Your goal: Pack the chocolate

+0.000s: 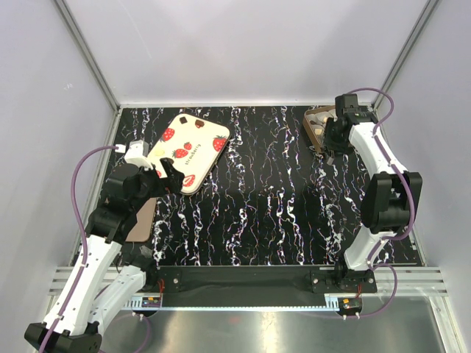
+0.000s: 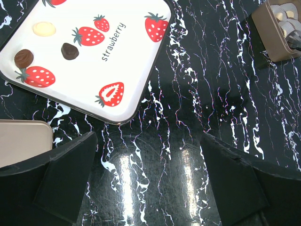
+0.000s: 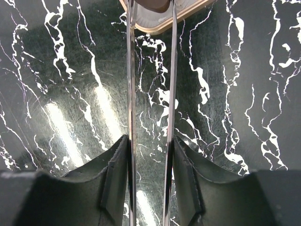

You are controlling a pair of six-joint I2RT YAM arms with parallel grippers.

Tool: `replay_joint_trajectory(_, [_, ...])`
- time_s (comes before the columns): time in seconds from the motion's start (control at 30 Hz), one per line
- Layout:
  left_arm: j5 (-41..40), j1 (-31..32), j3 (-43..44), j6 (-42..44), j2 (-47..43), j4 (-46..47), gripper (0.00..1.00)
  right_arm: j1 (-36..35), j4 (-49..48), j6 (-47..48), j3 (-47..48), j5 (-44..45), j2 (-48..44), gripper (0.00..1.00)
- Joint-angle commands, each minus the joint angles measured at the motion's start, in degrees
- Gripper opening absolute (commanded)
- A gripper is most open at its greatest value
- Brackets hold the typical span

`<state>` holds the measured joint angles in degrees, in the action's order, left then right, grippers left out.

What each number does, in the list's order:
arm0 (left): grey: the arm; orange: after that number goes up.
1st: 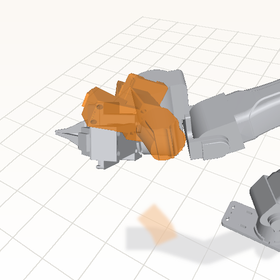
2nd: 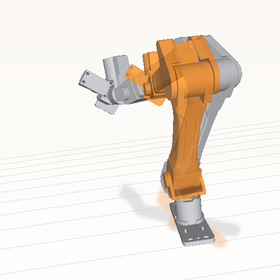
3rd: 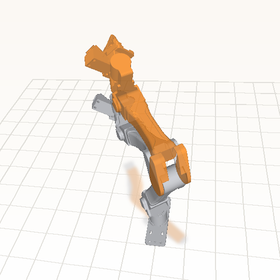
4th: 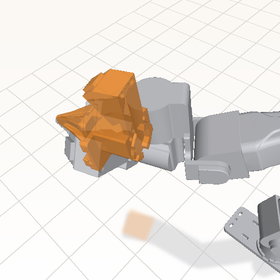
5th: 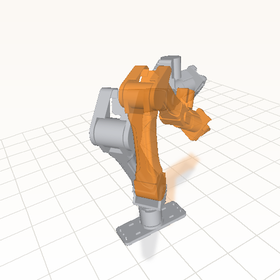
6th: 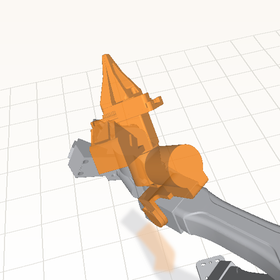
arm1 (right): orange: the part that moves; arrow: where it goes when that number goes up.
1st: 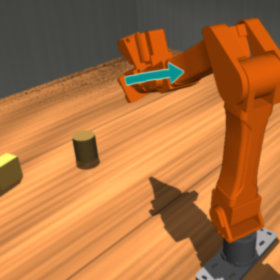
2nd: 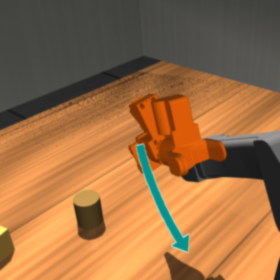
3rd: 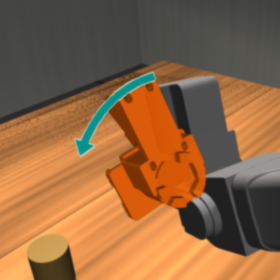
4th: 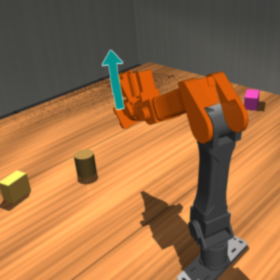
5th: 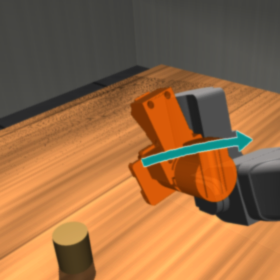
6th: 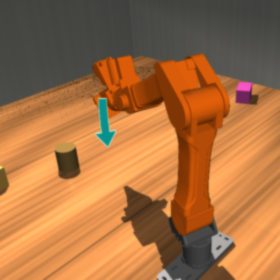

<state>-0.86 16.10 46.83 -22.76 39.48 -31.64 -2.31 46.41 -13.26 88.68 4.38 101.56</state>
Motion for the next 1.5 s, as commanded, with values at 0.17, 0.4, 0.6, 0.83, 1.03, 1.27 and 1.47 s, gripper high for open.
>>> replay_joint_trajectory(0.17, [-0.6,0.0,0.4,-0.1,0.0,1.9,0.99,0.1,0.4,0.6,4.0,2.2,-0.6,0.47])
replay_joint_trajectory(0.4, [-0.6,0.0,0.4,-0.2,-0.2,1.9,0.99,-0.1,1.5,0.6,5.4,2.2,-0.8,0.49])
replay_joint_trajectory(0.6, [-0.6,0.0,0.4,-0.2,-0.1,2.0,0.99,0.0,2.2,0.5,6.6,2.3,-0.7,0.51])
replay_joint_trajectory(0.83, [-0.4,0.0,0.4,-0.2,0.2,2.2,0.99,-0.2,4.7,-1.2,9.2,-1.7,-3.1,0.49])
replay_joint_trajectory(1.03, [0.5,0.0,0.6,-1.0,0.2,2.6,0.99,-6.2,4.2,-3.3,7.6,-4.1,-8.7,0.48])
replay_joint_trajectory(1.27, [7.6,0.1,3.9,-2.3,0.9,2.7,0.99,-20.3,0.7,-8.2,0.6,-2.1,-13.2,0.49])
replay_joint_trajectory(1.47, [9.8,0.1,7.7,-1.6,3.2,0.3,0.99,-28.0,-8.3,-10.5,-8.6,0.6,-15.6,0.49])
